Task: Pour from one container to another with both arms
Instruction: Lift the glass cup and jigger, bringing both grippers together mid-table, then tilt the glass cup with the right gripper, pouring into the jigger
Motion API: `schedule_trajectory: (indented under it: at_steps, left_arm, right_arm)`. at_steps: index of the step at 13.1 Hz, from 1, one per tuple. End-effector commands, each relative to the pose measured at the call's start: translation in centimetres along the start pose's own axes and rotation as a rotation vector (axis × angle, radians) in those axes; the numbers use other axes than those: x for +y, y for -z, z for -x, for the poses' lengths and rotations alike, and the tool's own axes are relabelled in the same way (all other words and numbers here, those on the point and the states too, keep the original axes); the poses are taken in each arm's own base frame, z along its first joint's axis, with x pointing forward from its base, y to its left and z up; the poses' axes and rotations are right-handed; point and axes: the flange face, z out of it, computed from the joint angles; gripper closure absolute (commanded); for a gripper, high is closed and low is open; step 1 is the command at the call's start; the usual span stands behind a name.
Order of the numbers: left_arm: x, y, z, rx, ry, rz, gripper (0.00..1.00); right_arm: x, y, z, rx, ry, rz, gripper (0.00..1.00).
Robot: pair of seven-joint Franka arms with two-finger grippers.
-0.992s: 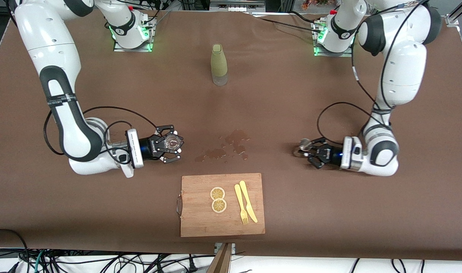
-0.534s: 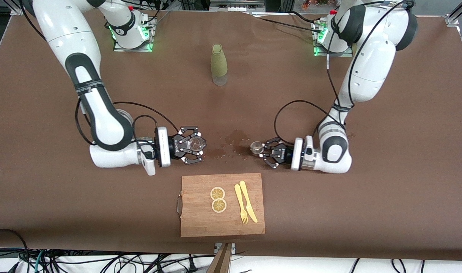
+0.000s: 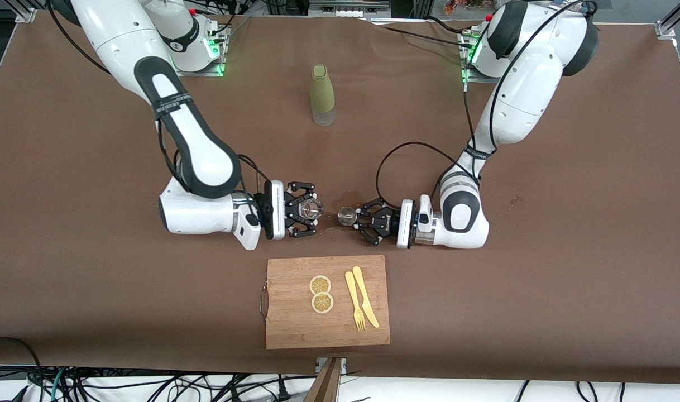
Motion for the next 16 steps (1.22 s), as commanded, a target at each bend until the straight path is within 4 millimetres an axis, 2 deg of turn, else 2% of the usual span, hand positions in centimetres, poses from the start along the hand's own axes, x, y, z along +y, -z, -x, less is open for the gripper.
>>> schedule_trajectory:
  at_steps: [1,7,16]
  left_arm:
    - [-0.2,-1.7,-0.3,0.007,-0.035,-0.041,1.0]
    - [0.2,-3.5,-0.6,-0.002,-0.037,-0.045,1.0]
    - [0.1,-3.4,-0.2,0.003,-0.026,-0.061,1.0]
  right_arm:
    - [-0.6,-0.5,-1.2,-0.051,-0.017,0.034,1.0]
    - [-0.7,-0.7,-1.0,-0.157,0.018,0.045,1.0]
    - [-0.9,-1.3,-1.0,-0.267,0.018,0.07,1.0]
